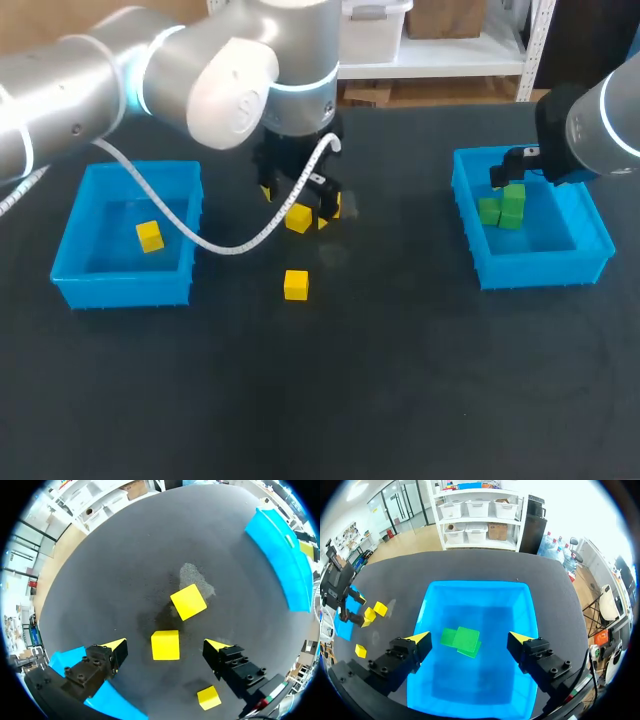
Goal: Put the green cubes in the right bin and the yellow cubes in the left bin.
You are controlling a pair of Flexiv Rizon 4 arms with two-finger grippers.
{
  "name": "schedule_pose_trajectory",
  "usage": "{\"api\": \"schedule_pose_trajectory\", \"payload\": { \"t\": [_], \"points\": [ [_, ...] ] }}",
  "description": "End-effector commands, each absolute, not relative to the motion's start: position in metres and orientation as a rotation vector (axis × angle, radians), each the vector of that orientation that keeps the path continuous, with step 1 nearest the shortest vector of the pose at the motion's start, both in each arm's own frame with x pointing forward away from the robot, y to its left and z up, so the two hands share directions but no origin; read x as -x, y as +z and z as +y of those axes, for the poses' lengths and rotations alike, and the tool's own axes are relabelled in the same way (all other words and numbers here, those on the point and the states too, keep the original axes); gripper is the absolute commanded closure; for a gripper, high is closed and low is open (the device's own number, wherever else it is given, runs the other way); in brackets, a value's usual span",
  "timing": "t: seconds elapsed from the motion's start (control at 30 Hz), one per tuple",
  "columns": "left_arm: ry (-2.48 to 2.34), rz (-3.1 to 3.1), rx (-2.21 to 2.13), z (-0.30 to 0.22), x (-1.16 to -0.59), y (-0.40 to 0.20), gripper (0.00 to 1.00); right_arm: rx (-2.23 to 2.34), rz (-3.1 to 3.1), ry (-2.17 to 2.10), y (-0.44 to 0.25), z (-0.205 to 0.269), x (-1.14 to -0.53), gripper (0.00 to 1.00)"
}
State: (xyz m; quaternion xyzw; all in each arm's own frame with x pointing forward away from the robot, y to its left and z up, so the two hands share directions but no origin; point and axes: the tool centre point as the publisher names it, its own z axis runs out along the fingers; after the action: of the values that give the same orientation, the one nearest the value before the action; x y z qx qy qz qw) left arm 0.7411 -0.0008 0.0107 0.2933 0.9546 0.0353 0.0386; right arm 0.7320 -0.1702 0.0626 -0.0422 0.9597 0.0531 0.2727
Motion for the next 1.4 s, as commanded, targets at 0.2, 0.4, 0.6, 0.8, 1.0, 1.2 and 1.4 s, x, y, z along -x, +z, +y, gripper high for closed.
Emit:
{"api": "schedule_pose_trajectory", "payload": {
  "t": [0.2, 0.4, 0.6, 0.8, 1.0, 1.2, 1.4],
  "points": [
    [0.174, 2.936, -0.871, 0.0, -0.739, -0.002, 0.2, 0.112, 2.577, 0.141, 0.062, -0.17, -0.731, 0.0],
    [0.199, 2.937, -0.843, 0.002, -0.735, -0.01, 1.0, 0.112, 2.577, 0.141, 0.062, -0.17, -0.731, 0.0],
    [0.175, 2.923, -0.798, 0.002, -0.737, -0.008, 1.0, 0.112, 2.577, 0.141, 0.062, -0.17, -0.731, 0.0],
    [0.119, 2.899, -0.782, 0.007, -0.743, 0.011, 1.0, 0.112, 2.577, 0.141, 0.062, -0.17, -0.731, 0.0],
    [0.031, 2.86, -0.721, 0.016, -0.754, 0.043, 1.0, 0.112, 2.577, 0.141, 0.062, -0.17, -0.731, 0.0],
    [-0.042, 2.818, -0.667, 0.036, -0.763, 0.081, 1.0, 0.112, 2.577, 0.141, 0.062, -0.17, -0.731, 0.0],
    [-0.036, 2.783, -0.574, 0.076, -0.772, 0.112, 1.0, 0.112, 2.577, 0.141, 0.062, -0.17, -0.731, 0.0]
  ]
}}
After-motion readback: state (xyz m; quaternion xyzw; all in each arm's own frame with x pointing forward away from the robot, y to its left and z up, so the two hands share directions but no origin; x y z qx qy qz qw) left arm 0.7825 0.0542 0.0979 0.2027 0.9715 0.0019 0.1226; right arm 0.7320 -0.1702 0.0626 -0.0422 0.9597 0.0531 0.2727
